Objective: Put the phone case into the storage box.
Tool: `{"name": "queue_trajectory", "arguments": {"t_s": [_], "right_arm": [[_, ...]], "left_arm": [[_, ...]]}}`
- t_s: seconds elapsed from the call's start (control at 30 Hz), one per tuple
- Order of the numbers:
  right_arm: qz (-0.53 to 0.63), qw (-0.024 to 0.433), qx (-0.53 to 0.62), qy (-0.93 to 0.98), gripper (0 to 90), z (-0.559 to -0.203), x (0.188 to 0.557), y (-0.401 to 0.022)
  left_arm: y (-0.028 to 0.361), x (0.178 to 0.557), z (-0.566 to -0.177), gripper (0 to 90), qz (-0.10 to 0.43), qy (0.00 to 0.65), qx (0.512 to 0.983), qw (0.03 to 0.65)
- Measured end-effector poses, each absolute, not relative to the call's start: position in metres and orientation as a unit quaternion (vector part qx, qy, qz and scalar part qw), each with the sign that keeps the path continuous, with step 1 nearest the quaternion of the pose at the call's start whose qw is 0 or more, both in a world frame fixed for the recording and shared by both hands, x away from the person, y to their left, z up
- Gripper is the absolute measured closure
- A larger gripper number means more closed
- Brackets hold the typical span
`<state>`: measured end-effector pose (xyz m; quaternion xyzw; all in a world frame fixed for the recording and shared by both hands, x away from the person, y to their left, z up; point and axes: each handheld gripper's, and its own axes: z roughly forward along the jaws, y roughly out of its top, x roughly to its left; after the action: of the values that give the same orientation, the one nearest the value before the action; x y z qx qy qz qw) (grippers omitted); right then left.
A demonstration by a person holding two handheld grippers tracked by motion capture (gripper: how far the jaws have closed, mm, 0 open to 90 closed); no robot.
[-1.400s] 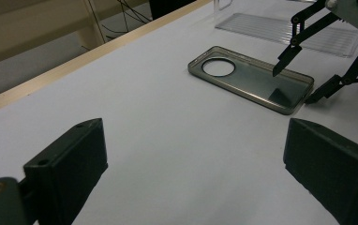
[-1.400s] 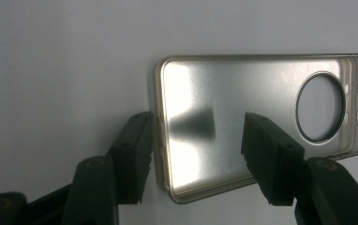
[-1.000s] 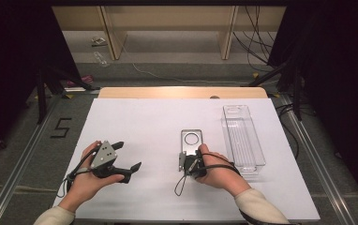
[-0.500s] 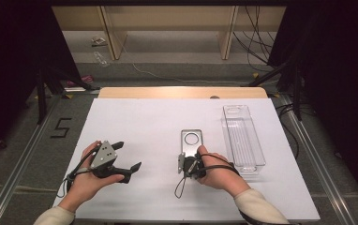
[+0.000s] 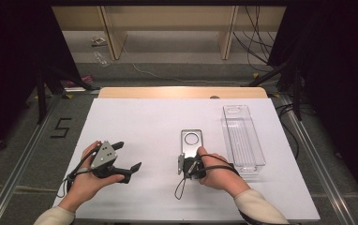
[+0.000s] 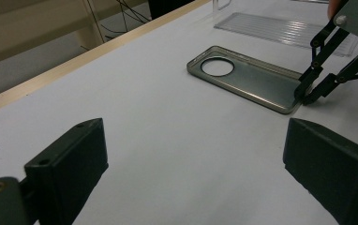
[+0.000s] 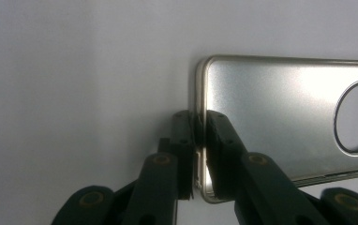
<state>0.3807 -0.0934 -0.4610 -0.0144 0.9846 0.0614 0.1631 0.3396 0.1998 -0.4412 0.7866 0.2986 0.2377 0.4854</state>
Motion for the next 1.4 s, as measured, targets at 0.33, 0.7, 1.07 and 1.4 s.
{"name": "queue_trajectory", "arguments": {"t_s": [0.33, 0.7, 1.07, 1.4], "right_arm": [[0.064, 0.163, -0.010, 0.985, 85.9, -0.461, 0.381, -0.094], [0.065, 0.166, -0.009, 0.984, 87.1, -0.461, 0.381, -0.094], [0.094, 0.175, 0.010, 0.980, 88.3, -0.456, 0.378, -0.100], [0.156, 0.179, 0.025, 0.971, 89.0, -0.448, 0.375, -0.110]], "left_arm": [[0.200, 0.339, -0.441, 6.2, 0.237, 0.298, 0.787, 0.486], [0.199, 0.339, -0.441, 6.4, 0.237, 0.299, 0.786, 0.486], [0.198, 0.339, -0.442, 8.4, 0.232, 0.303, 0.784, 0.489], [0.199, 0.339, -0.442, 11.3, 0.236, 0.313, 0.781, 0.486]]}}
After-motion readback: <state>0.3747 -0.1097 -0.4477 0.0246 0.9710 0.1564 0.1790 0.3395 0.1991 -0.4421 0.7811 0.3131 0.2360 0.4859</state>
